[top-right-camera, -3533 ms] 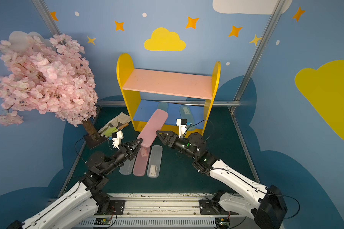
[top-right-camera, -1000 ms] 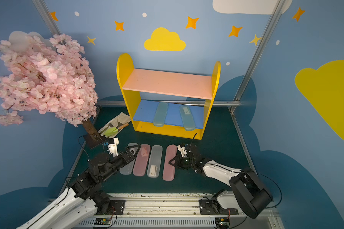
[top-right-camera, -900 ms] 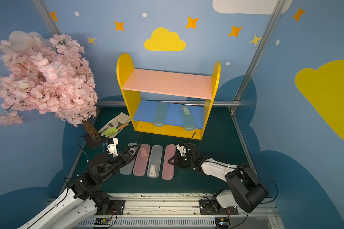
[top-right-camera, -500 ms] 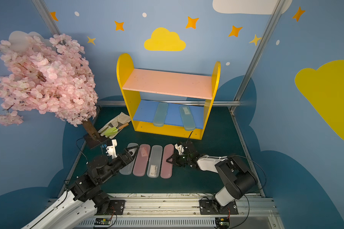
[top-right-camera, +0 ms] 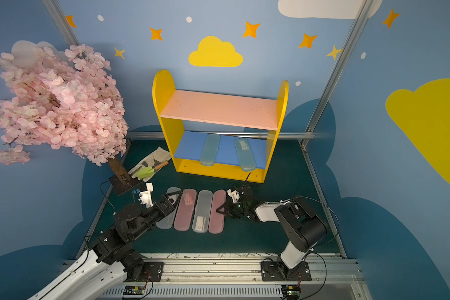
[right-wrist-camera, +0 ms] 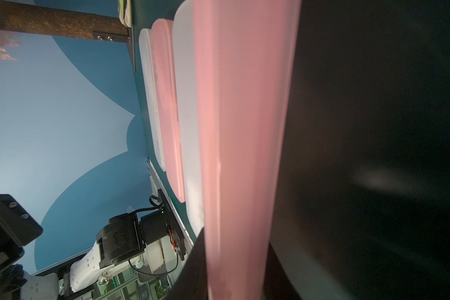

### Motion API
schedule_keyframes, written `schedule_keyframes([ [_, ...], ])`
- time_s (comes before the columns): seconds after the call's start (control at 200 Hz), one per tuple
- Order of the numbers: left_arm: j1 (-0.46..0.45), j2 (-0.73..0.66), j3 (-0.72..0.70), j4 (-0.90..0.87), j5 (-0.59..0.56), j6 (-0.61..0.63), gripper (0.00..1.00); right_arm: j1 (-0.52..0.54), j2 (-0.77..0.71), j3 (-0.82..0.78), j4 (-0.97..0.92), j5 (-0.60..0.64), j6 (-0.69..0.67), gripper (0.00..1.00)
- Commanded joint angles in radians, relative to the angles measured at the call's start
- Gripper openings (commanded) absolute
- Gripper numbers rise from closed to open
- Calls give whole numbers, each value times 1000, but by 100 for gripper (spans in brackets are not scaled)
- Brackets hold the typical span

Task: Remove the pencil cases from the shelf
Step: Place the pencil case at the center of the board.

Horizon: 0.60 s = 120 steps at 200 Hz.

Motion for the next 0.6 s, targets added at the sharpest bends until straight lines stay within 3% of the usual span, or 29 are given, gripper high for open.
schedule_keyframes([
  [0.0, -1, 1, -14, 20, -11, -1, 100, -8, 20, 19, 19, -7, -2, 20],
  [0.13, -1, 4, -11, 21, -11, 0, 100, -11, 17, 20, -10, -4, -13, 35],
  [0.31, -1, 9, -12, 28, -7, -1, 100, -13, -24, 25, -101, 29, -50, 50],
  [0.596, -1, 51, 0, 41, 10, -19, 100, -13, -124, 45, -302, 118, -139, 64],
])
